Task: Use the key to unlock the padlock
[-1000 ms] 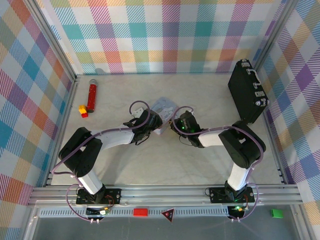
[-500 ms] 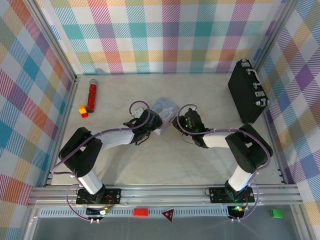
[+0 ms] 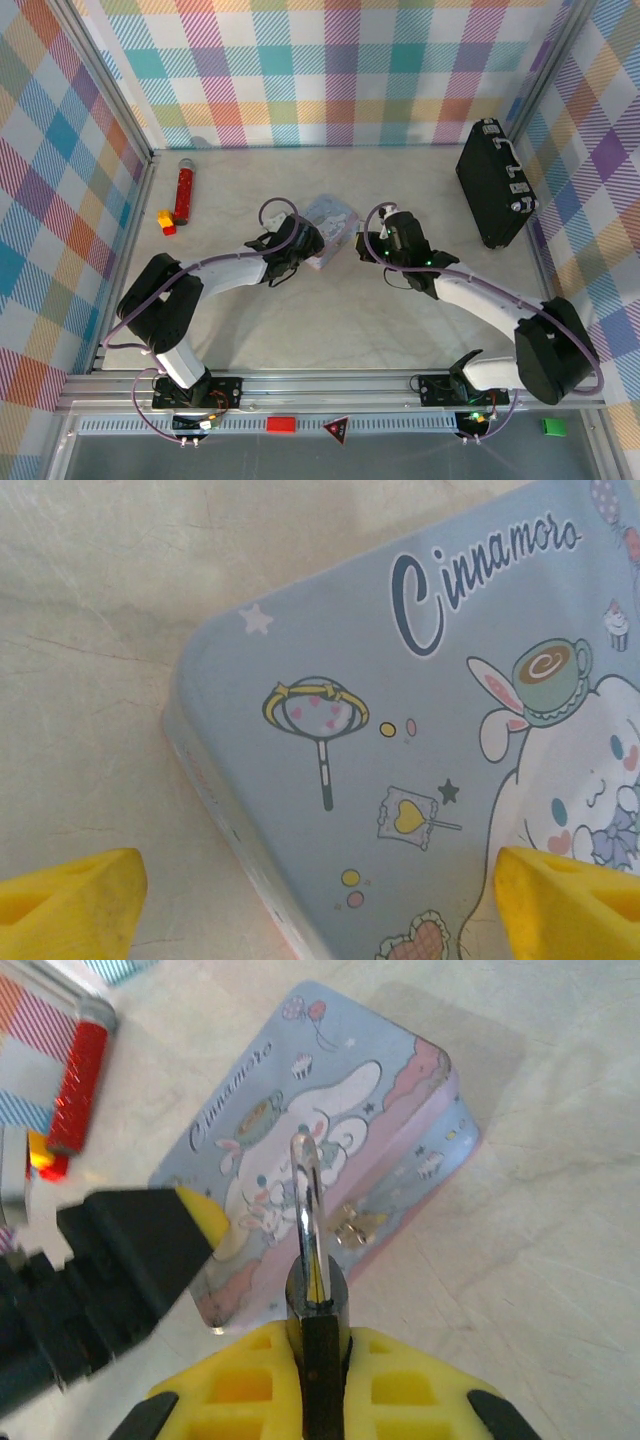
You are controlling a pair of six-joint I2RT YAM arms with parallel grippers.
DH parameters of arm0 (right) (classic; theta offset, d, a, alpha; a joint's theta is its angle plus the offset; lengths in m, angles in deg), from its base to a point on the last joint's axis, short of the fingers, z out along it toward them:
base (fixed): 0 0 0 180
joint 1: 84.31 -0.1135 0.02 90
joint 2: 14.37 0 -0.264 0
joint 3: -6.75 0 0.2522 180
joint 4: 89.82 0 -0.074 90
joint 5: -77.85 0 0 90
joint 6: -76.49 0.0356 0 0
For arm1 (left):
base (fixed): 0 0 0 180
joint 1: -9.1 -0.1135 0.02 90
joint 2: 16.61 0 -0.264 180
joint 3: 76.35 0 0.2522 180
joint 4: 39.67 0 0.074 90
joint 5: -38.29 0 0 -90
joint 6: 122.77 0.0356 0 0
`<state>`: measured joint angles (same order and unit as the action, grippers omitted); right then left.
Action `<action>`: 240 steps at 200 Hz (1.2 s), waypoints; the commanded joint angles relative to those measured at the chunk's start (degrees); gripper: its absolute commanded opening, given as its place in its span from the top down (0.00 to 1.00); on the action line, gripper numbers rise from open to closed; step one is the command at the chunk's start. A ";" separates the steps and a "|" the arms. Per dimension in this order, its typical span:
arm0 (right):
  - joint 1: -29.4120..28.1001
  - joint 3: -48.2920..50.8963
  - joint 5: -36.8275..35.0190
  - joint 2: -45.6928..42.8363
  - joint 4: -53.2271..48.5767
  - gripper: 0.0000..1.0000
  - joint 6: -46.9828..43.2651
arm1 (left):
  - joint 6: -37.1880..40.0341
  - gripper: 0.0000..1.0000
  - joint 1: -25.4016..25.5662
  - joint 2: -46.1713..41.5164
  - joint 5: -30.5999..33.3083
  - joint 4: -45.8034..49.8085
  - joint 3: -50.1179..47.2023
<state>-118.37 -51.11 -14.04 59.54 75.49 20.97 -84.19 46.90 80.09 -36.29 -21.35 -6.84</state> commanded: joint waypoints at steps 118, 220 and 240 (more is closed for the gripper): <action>0.32 -3.50 -7.88 -2.06 -28.42 1.00 -14.01 | 11.65 0.08 -6.79 17.77 -4.15 18.30 20.10; -1.94 -6.36 -15.25 10.44 -33.77 1.00 -12.14 | 22.60 0.00 -10.38 10.70 -10.08 25.71 29.07; -2.90 -7.80 -16.42 12.33 -35.48 1.00 -12.12 | 22.62 0.00 -10.38 1.74 -8.60 23.59 21.60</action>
<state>-119.97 -56.02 -27.26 70.38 43.42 8.27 -63.93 36.65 93.34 -45.55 0.81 21.05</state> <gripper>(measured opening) 0.104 0.999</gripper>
